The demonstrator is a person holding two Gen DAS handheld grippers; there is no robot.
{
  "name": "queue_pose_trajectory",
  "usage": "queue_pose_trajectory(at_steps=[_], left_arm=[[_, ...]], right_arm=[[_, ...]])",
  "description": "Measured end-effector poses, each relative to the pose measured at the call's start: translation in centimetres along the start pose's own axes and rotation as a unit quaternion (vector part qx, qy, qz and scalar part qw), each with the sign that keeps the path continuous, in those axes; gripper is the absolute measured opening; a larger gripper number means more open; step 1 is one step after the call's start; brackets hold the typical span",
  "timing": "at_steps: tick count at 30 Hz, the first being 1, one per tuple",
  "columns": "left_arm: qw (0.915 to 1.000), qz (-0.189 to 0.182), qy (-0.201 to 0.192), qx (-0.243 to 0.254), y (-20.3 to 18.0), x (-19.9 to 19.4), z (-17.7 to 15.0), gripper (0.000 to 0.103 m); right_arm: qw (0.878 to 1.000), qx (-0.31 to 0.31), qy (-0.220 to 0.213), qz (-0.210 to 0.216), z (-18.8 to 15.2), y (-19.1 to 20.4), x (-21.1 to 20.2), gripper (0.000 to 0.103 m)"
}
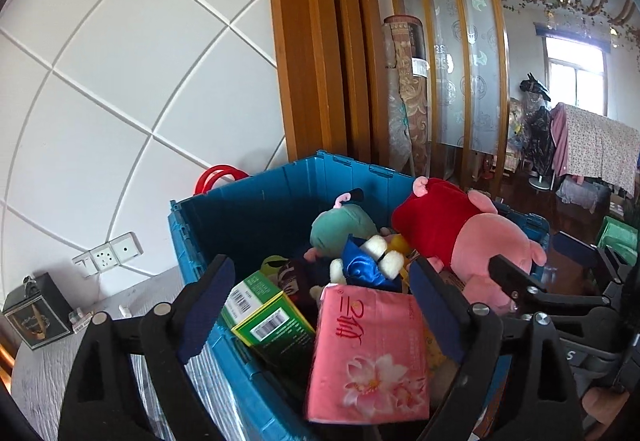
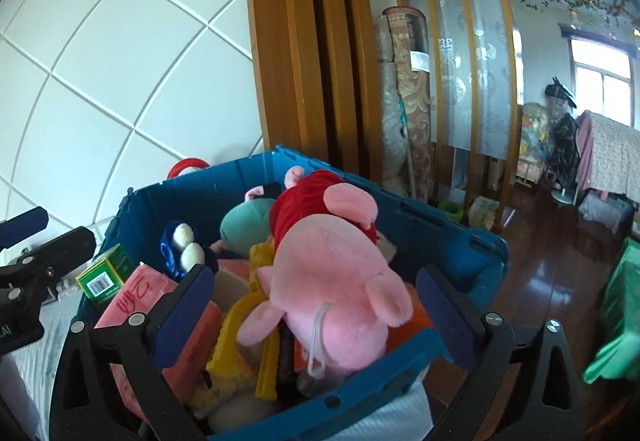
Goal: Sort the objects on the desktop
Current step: 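Carry teddy bear and pig plush into the blue bin and open both grippers, then withdraw both grippers from the bin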
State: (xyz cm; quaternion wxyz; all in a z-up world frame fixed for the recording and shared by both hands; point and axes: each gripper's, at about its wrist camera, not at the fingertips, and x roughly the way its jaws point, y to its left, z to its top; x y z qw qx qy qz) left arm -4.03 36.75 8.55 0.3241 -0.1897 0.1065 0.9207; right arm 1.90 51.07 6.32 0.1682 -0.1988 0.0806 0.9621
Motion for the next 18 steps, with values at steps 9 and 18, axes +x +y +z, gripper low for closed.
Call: queue_pose_trajectory(at_steps=[9, 18], left_arm=[[0.9990, 0.010, -0.021, -0.037, 2.2, -6.7, -1.9, 0.103], [0.9989, 0.006, 0.001, -0.046, 2.6, -10.5, -3.3, 0.103]], right_arm=[[1.000, -0.019, -0.009, 0.018, -0.7, 1.9, -6.6, 0.103], [0.999, -0.034, 0.008, 0.020, -1.9, 4.1, -11.3, 0.103]])
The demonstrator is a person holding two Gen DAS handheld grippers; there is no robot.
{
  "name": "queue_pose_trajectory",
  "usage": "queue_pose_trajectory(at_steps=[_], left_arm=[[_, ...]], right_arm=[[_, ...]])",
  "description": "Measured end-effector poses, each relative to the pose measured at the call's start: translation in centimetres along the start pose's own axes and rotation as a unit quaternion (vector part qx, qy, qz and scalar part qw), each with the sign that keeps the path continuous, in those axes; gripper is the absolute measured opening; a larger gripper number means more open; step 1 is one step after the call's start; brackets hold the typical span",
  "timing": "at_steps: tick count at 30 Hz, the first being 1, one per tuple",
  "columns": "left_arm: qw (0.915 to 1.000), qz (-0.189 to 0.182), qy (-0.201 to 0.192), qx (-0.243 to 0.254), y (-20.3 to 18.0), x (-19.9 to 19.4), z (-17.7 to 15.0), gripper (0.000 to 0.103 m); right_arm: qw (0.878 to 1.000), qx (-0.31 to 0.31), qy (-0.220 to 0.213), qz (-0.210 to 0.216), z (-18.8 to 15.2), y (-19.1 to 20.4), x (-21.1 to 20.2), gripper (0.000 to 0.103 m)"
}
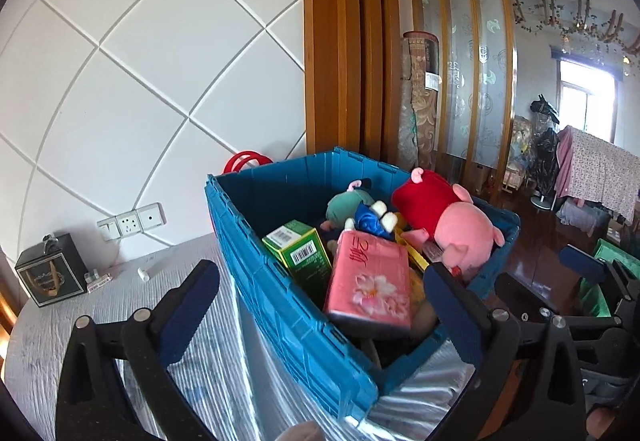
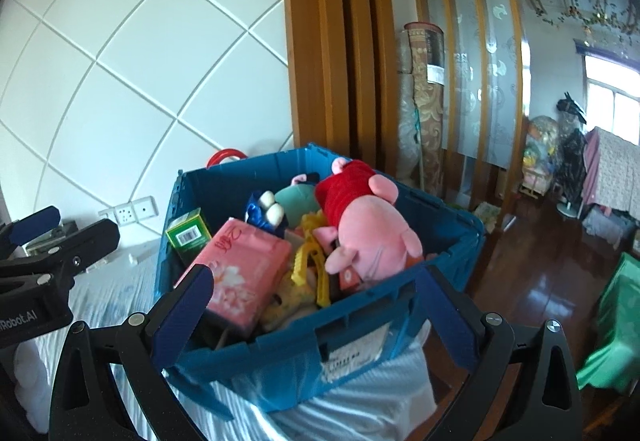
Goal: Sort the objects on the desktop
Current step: 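Withdraw both grippers from the bin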
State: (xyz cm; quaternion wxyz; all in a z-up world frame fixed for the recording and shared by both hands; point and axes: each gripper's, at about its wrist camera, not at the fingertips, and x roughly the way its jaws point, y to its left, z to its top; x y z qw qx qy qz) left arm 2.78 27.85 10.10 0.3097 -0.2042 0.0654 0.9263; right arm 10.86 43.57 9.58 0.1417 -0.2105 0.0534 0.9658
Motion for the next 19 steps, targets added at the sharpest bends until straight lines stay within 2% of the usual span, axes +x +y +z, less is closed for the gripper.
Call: queue_pose_trajectory(at_steps=[3, 10, 19], left_arm=[[0.9998, -0.011, 0.012, -0.010, 0.6, -0.6, -0.4, 0.103], [0.9997, -0.008, 0.019, -0.013, 1.1, -2.1, -1.2, 0.103], [0.9999, -0.012, 0.010, -0.002, 0.8, -3.5, -1.9, 0.103]], right_arm=[[1.000, -0.005, 0.008, -0.010, -0.3, 0.4, -1.0, 0.103], [1.000, -0.003, 0.015, -0.022, -0.9, 1.1, -2.9, 0.103], [0.999, 0.003, 0.019, -0.037, -1.3, 0.7, -3.8, 0.103]])
